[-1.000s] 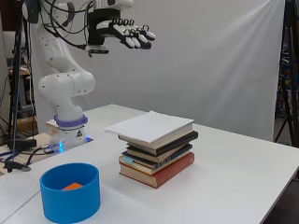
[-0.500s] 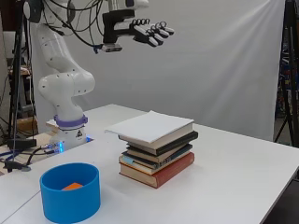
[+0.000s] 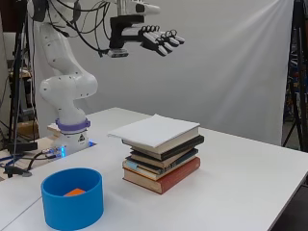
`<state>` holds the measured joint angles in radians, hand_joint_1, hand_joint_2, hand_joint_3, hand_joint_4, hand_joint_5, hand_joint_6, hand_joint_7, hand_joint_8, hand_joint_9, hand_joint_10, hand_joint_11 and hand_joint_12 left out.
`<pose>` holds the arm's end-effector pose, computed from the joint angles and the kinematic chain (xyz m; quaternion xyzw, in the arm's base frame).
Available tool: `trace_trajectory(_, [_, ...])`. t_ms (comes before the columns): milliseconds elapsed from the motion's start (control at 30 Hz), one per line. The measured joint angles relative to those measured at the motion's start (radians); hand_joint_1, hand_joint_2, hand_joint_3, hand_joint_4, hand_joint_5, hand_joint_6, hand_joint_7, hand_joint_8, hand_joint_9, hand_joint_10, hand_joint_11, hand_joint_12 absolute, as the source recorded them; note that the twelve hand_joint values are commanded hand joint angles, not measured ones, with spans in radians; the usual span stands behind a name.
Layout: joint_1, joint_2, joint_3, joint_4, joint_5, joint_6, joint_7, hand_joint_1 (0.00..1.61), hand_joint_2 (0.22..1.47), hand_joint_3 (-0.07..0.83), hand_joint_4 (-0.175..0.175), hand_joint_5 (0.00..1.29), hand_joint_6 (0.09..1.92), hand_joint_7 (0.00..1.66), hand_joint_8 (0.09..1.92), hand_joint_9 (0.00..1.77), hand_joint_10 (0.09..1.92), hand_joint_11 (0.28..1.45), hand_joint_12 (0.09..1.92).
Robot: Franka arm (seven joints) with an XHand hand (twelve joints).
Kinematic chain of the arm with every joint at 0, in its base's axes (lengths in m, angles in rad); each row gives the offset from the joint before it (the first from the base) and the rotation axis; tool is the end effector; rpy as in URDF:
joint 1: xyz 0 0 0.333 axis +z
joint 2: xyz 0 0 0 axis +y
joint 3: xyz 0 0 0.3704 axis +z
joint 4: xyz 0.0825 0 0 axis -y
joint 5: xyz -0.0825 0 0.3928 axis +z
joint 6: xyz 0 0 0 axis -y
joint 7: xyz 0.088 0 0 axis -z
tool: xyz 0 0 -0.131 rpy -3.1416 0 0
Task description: Teleoperate dual arm-hand system to pick and place objects
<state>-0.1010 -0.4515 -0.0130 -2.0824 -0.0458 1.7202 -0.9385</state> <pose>0.4056 -0.0530 0.6385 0.9140 0.4029 0.0286 0.0396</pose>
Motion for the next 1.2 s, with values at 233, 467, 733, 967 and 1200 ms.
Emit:
trace_trajectory(233, [0.000,0.017,0.007,0.007,-0.019,0.000,0.014,0.00,0.96,0.003,0.031,0.07,0.09,0.19,0.09,0.37,0.09,0.48,0.09])
trace_trajectory(467, [0.001,0.019,0.013,-0.001,-0.047,0.007,0.021,0.00,0.97,0.007,0.030,0.08,0.09,0.20,0.09,0.38,0.09,0.49,0.09])
trace_trajectory(733, [0.001,0.024,0.004,-0.004,-0.019,0.009,0.021,0.02,0.99,0.008,0.047,0.07,0.09,0.20,0.09,0.38,0.09,0.49,0.09])
trace_trajectory(967, [-0.001,0.031,0.004,-0.004,-0.026,0.011,0.044,0.03,1.01,0.009,0.069,0.08,0.09,0.20,0.09,0.39,0.09,0.49,0.09])
trace_trajectory(1200, [-0.001,0.036,-0.003,-0.009,-0.057,0.032,0.062,0.05,1.01,0.004,0.070,0.08,0.09,0.22,0.09,0.41,0.09,0.49,0.09])
